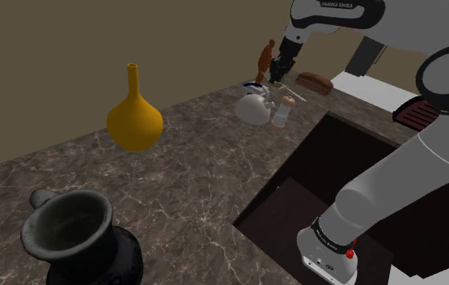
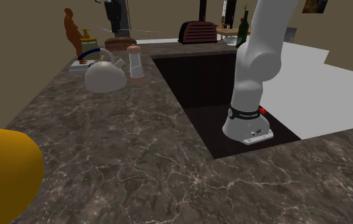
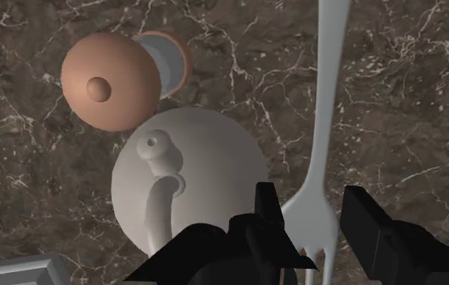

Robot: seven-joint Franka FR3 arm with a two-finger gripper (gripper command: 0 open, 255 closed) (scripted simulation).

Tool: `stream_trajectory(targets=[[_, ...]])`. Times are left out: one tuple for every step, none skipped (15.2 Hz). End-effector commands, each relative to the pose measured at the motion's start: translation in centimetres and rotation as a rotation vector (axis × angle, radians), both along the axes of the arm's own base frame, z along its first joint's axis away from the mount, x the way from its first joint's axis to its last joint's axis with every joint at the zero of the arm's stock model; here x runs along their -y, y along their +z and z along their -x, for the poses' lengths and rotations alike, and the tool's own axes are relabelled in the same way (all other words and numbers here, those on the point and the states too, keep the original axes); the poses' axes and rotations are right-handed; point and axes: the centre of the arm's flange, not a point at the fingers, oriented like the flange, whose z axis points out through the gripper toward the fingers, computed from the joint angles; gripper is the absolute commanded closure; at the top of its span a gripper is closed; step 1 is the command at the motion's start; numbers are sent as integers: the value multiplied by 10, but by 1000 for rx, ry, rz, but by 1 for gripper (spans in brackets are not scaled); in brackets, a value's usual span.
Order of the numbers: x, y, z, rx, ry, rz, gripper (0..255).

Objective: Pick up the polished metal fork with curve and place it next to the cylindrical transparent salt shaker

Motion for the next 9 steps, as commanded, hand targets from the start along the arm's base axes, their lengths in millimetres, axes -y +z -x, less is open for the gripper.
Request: stream_trajectory(targets=[[25,0,-4,0,2,1,255],[38,0,-6,0,2,1,255],[51,0,-9,0,2,1,255],[64,0,-11,0,2,1,255],[77,0,-13,0,2,1,255],[90,0,-15,0,2,1,255],[103,0,-17,0,2,1,255],[116,0,-19,0,2,1,255],[130,1,-22,0,2,1,255]])
